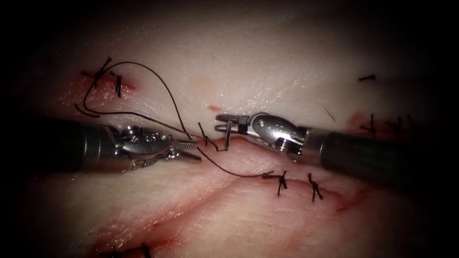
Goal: Wound Closure
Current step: Pass the needle through the top of the wound.
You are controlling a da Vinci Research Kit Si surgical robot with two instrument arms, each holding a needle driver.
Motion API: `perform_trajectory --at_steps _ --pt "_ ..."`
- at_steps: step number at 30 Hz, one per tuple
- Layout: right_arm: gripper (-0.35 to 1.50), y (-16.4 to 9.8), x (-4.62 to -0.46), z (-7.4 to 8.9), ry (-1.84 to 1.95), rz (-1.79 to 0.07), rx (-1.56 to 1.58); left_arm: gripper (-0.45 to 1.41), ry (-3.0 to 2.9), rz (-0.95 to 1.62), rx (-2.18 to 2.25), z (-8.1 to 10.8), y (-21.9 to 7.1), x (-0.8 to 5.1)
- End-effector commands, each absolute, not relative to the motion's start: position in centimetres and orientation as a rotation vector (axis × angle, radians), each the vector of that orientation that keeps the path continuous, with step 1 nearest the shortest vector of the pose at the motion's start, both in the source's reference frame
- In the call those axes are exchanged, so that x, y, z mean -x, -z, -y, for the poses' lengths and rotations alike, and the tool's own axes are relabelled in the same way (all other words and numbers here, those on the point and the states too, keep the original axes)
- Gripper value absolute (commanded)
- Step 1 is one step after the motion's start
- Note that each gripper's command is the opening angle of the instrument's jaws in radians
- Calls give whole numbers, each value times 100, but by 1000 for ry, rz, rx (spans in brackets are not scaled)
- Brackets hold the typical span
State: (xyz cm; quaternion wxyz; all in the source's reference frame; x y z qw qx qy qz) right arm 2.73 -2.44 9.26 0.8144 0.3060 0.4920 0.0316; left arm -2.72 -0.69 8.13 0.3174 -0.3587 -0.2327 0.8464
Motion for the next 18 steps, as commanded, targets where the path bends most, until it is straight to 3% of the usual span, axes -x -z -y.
perform_trajectory --at_steps 1,18 --pt "-35 -926 -286 241 -73 -1025 -687 24 -2227 612 946 67 -818 278" --pt "-35 -919 -283 258 -126 -958 -799 12 -2230 581 941 64 -818 296"
